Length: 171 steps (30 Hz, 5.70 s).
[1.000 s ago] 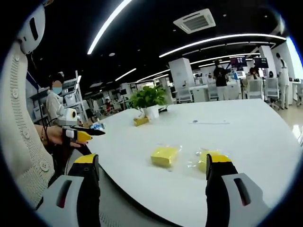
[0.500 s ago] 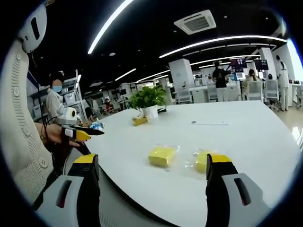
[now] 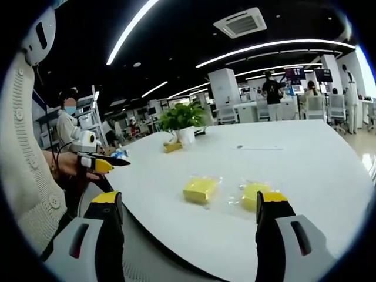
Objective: Compare the silicone blocks by pressing each to a similar depth, holding the contact briefly, and releasing to observe deformation and rebound differences across the visible hardness samples.
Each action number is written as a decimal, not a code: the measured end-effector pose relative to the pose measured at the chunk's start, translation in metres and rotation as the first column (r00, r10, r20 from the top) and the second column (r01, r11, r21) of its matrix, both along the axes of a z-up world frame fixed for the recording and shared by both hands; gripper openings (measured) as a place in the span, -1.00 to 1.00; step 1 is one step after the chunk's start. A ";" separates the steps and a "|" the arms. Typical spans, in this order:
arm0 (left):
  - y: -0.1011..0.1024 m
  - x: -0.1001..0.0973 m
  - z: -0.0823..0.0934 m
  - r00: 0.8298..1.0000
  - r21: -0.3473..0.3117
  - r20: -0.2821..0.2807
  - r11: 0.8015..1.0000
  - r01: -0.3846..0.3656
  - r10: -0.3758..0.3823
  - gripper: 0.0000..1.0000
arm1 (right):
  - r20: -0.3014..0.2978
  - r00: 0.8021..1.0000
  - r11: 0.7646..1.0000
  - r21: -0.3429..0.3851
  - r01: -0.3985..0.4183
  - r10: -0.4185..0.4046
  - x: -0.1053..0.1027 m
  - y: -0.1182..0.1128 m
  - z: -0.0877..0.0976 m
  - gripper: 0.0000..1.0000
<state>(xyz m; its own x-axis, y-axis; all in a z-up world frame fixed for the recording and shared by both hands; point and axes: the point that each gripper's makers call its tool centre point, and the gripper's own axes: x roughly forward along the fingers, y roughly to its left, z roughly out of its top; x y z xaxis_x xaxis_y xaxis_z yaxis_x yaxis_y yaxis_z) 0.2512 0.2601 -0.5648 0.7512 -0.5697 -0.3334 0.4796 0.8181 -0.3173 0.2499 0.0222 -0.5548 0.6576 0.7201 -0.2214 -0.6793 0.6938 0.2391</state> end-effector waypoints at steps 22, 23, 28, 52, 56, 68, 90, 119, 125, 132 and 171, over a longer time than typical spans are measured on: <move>0.005 0.084 0.037 0.993 -0.299 -0.041 0.947 -0.116 0.108 0.59 | -0.051 0.999 1.000 -0.016 0.011 -0.012 0.019 -0.006 -0.009 0.72; 0.003 0.085 0.037 0.994 -0.300 -0.042 0.947 -0.112 0.104 0.59 | -0.050 0.999 1.000 -0.017 0.016 -0.017 0.021 -0.007 -0.009 0.72; -0.004 0.098 0.033 0.995 -0.306 -0.049 0.947 -0.096 0.085 0.58 | -0.058 0.998 0.999 -0.020 0.027 -0.028 0.027 -0.009 -0.010 0.71; -0.027 0.187 -0.068 0.975 -0.293 -0.211 0.956 0.005 -0.069 0.42 | -0.148 0.988 0.997 -0.072 0.028 -0.038 0.055 -0.011 -0.028 0.64; -0.032 0.192 -0.093 0.958 -0.292 -0.272 0.956 0.004 -0.087 0.40 | -0.165 0.985 0.996 -0.078 0.032 -0.045 0.060 -0.013 -0.033 0.63; -0.034 0.207 -0.141 0.907 -0.401 -0.416 0.909 -0.116 -0.067 0.12 | -0.207 0.976 0.993 -0.101 0.052 -0.073 0.069 -0.021 -0.046 0.60; -0.046 0.205 -0.151 0.898 -0.468 -0.409 0.882 -0.053 -0.163 -1.00 | -0.247 0.966 0.992 -0.116 0.053 -0.081 0.067 -0.020 -0.059 0.56; -0.069 0.182 -0.053 0.958 0.005 0.022 0.958 0.287 -0.287 -1.00 | -0.182 0.983 0.995 -0.104 0.003 -0.022 0.056 -0.004 -0.039 0.49; -0.079 0.168 -0.044 0.956 0.040 0.010 0.955 0.293 -0.293 -1.00 | -0.150 0.989 0.995 -0.094 -0.015 0.001 0.047 0.000 -0.029 0.47; -0.082 0.163 -0.023 0.970 -0.008 -0.034 0.970 0.242 -0.242 -1.00 | -0.094 0.995 0.996 -0.080 -0.024 0.016 0.041 -0.002 -0.011 0.46; -0.128 0.113 0.152 0.828 0.197 0.244 0.861 0.468 -0.505 -1.00 | -0.008 0.760 0.666 -0.474 -0.575 0.650 0.116 0.093 0.103 0.34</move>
<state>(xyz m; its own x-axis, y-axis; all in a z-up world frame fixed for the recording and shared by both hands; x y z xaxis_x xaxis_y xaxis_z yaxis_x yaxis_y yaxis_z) 0.3645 0.1319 -0.4132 0.4584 -0.8543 -0.2451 0.8782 0.4778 -0.0228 0.3658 0.1150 -0.4520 0.1525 0.8265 -0.5419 -0.9877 0.1080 -0.1131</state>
